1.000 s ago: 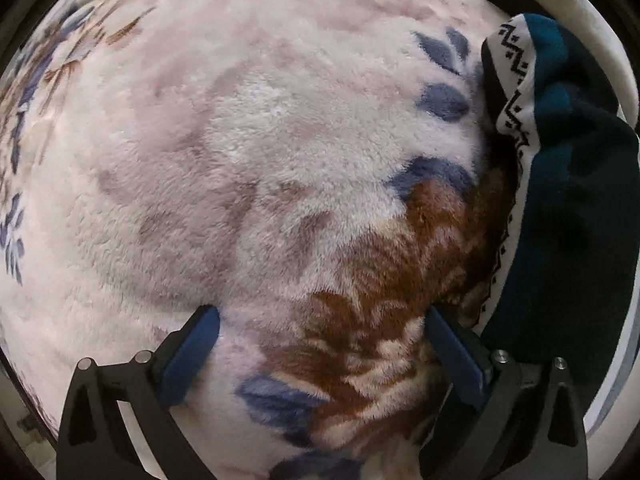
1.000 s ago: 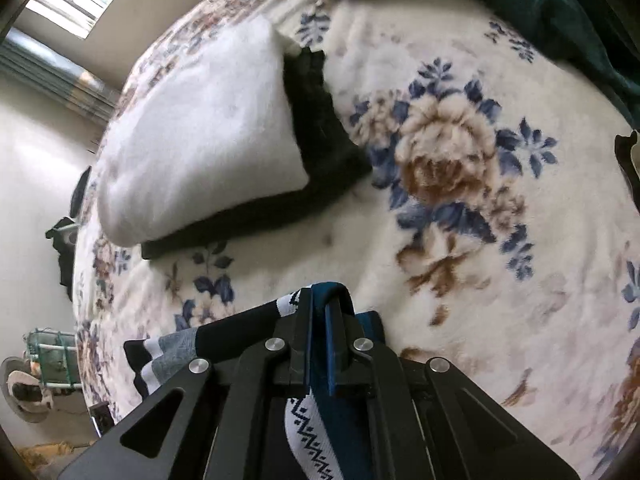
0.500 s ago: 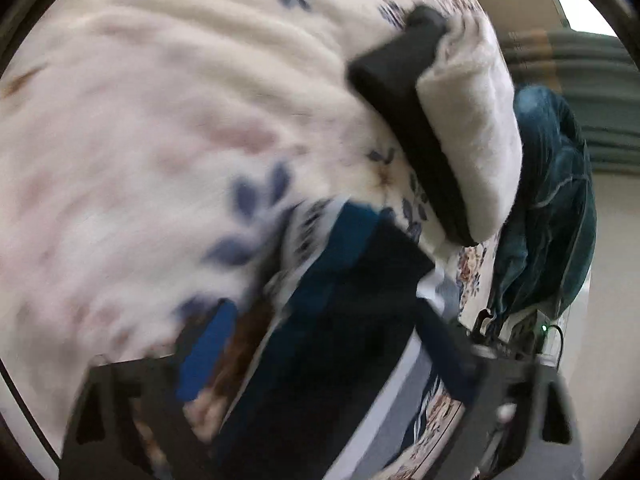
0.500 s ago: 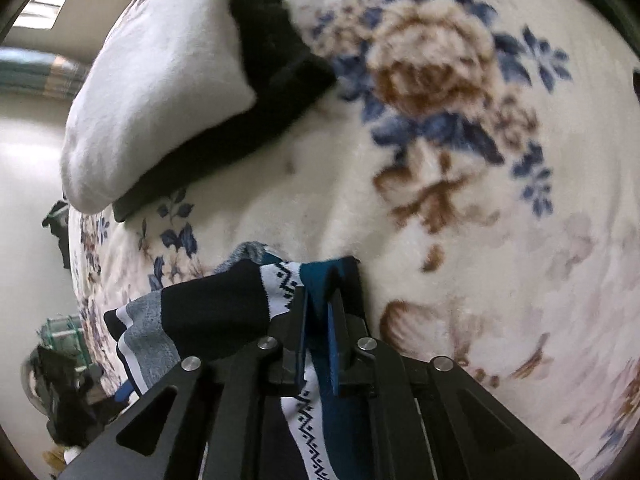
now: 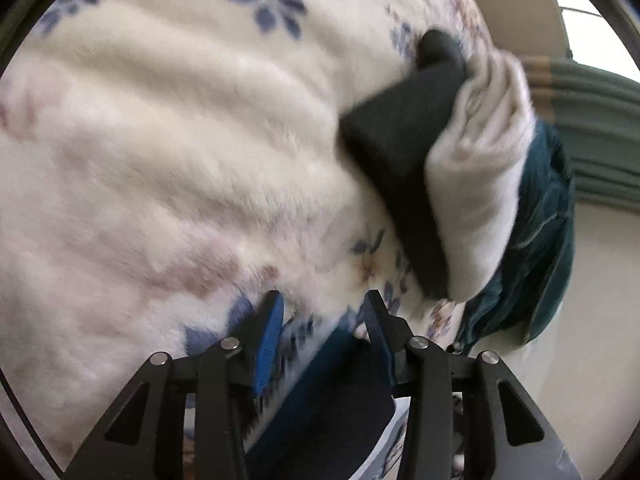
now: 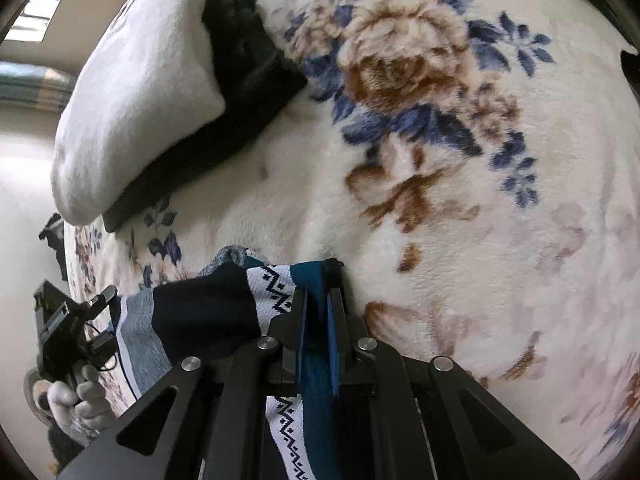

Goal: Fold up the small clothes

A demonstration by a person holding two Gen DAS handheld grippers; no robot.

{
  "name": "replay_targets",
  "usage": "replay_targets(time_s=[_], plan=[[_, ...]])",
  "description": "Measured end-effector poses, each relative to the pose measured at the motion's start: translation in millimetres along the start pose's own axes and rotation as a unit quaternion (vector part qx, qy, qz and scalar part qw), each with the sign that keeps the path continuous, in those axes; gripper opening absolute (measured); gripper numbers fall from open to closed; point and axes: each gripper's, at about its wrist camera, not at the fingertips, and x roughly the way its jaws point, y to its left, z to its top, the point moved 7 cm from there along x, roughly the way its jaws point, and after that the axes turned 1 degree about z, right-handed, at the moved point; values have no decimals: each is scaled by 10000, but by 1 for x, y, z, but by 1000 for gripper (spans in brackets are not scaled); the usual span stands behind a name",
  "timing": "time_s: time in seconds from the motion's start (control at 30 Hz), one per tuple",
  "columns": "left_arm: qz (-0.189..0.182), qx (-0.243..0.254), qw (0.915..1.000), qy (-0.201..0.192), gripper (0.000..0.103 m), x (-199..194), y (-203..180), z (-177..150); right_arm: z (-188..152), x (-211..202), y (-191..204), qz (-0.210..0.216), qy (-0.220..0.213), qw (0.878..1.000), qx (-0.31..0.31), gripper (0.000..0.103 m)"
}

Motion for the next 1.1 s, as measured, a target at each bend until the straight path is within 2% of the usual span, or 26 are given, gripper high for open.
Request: replay_targets(time_s=[0.03, 0.07, 0.1, 0.13, 0.2, 0.27, 0.37, 0.43, 0.5, 0.67, 0.77, 0.83, 0.87, 1.0, 1.1], plan=[[-112, -58, 9999, -42, 56, -6, 0, 0, 0, -2, -1, 73, 25, 10000, 50, 8], [-153, -54, 9999, -19, 63, -10, 0, -1, -1, -5, -1, 138, 52, 9999, 88, 18], [-237, -26, 9997, -25, 63, -15, -1, -5, -1, -10, -3, 181, 69, 9997, 129, 32], [-254, 80, 9996, 24, 63, -15, -6, -11, -2, -14, -4, 227, 60, 9996, 151, 42], [-195, 445, 9986, 219, 63, -20, -8, -30, -5, -24, -9, 559, -10, 9982, 219, 73], [-185, 714, 9957, 554, 64, -23, -2, -53, -11, -25, -13, 941, 91, 9951, 284, 86], [-314, 728, 9923, 955, 65, -15, 9, -83, -39, 2, -18, 1749, 952, 9795, 316, 86], [-359, 733, 9906, 1100, 66, -5, 14, -96, -59, 22, -18, 1939, 1477, 9697, 189, 86], [-412, 755, 9899, 1123, 68, -2, 17, -98, -76, 41, -16, 1968, 1810, 9636, -11, 87], [-208, 1034, 9863, 1267, 70, -10, 19, -89, -84, 51, 11, 2612, 1925, 9457, -168, 90], [-320, 1046, 9840, 1410, 70, -19, 22, -90, -85, 54, 20, 2719, 2116, 9382, -324, 90], [-605, 930, 9810, 1593, 70, -16, 26, -96, -82, 53, 18, 2832, 2195, 9333, -250, 90], [-660, 909, 9800, 1640, 74, -13, 32, -101, -81, 53, 18, 2910, 2229, 9301, -213, 90], [-628, 980, 9789, 1679, 84, 16, 25, -109, -79, 57, 25, 2838, 2286, 9306, -344, 90], [-687, 1128, 9783, 1599, 85, 19, 8, -111, -82, 64, 34, 2793, 2281, 9319, -384, 90]])
